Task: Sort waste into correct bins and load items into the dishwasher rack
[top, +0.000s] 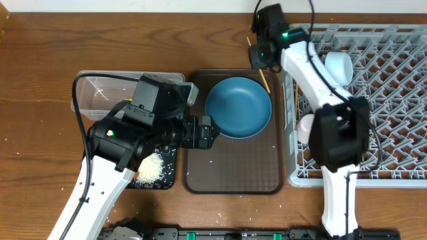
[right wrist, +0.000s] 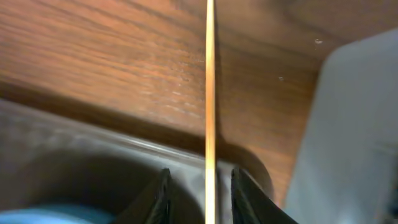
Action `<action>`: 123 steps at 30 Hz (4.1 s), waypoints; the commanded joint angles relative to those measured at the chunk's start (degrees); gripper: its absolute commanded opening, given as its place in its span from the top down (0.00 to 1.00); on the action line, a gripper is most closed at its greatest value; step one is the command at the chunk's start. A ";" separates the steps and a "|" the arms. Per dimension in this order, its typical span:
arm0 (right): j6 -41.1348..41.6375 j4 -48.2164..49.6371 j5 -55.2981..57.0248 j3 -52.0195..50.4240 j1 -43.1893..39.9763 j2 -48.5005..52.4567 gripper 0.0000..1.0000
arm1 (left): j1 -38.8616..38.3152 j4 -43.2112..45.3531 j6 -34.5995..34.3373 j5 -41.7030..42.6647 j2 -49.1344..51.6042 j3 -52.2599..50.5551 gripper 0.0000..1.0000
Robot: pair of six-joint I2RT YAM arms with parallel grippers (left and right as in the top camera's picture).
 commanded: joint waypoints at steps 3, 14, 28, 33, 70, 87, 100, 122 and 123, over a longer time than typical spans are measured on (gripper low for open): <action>-2.38 4.22 0.59 0.57 0.68 4.15 0.69 | 0.09 -0.15 0.35 -0.50 0.11 -0.26 0.04; -2.40 8.48 1.70 0.59 0.81 9.44 0.90 | 0.09 -0.15 0.35 -0.50 0.11 -0.26 0.04; -1.99 3.50 1.86 2.16 1.22 -4.98 0.99 | 0.09 -0.15 0.35 -0.52 0.11 -0.26 0.04; -0.09 -3.08 1.88 2.16 0.61 -14.38 0.99 | 0.09 -0.15 0.35 -0.50 0.11 -0.26 0.04; 6.08 -12.37 -1.57 -17.77 -9.25 -21.44 0.99 | 0.09 -0.15 0.35 -0.50 0.11 -0.26 0.04; 6.27 -12.44 -1.70 -17.77 -9.22 -21.44 0.55 | 0.09 -0.15 0.35 -0.50 0.11 -0.26 0.04; 6.29 -12.41 -24.37 -17.77 -5.75 -21.44 0.62 | 0.09 -0.15 0.35 -0.50 0.11 -0.26 0.04; 15.98 -10.43 -8.31 -17.77 21.35 -21.44 0.56 | 0.09 -0.15 0.35 -0.50 0.11 -0.26 0.04; 16.44 -10.40 -7.41 -17.77 22.21 -21.44 0.56 | 0.09 -0.15 0.35 -0.50 0.11 -0.26 0.04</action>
